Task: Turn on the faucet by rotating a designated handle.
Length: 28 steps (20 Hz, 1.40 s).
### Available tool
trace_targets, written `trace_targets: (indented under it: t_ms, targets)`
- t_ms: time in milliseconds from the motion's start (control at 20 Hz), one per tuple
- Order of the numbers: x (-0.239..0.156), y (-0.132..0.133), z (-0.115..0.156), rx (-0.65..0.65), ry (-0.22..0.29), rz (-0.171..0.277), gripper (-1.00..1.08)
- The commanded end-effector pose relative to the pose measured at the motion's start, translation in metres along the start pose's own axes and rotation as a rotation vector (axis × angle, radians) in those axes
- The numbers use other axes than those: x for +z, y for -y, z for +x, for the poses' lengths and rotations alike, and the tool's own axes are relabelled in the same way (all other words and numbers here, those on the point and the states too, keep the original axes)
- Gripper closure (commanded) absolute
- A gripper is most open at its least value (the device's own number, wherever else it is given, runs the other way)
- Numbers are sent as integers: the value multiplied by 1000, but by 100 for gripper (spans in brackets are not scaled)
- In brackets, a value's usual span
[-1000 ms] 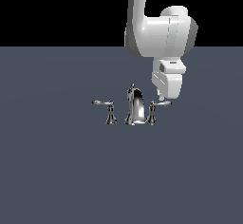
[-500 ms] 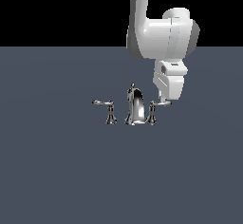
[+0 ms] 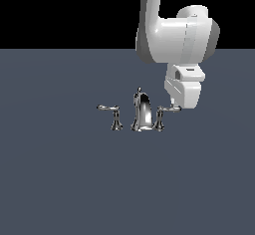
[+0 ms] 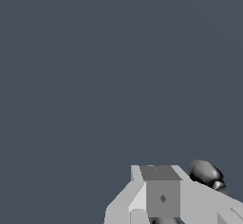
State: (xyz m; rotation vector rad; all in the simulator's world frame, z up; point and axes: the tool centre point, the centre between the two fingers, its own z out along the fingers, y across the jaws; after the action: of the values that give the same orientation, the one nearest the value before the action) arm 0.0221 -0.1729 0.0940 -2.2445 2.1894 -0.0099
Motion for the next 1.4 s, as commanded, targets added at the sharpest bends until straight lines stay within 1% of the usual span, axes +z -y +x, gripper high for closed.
trace_targets:
  t_ms: [0, 50, 100, 950, 1050, 1350]
  targets:
    - [0, -14, 9, 10, 0, -9, 108]
    - [0, -14, 9, 10, 0, -9, 108]
    - [0, -5, 0, -4, 1, 1, 108]
    - [0, -61, -10, 9, 0, -9, 108]
    - [-1, -57, -6, 14, -2, -4, 108]
    - [-1, -68, -30, 12, -1, -6, 108]
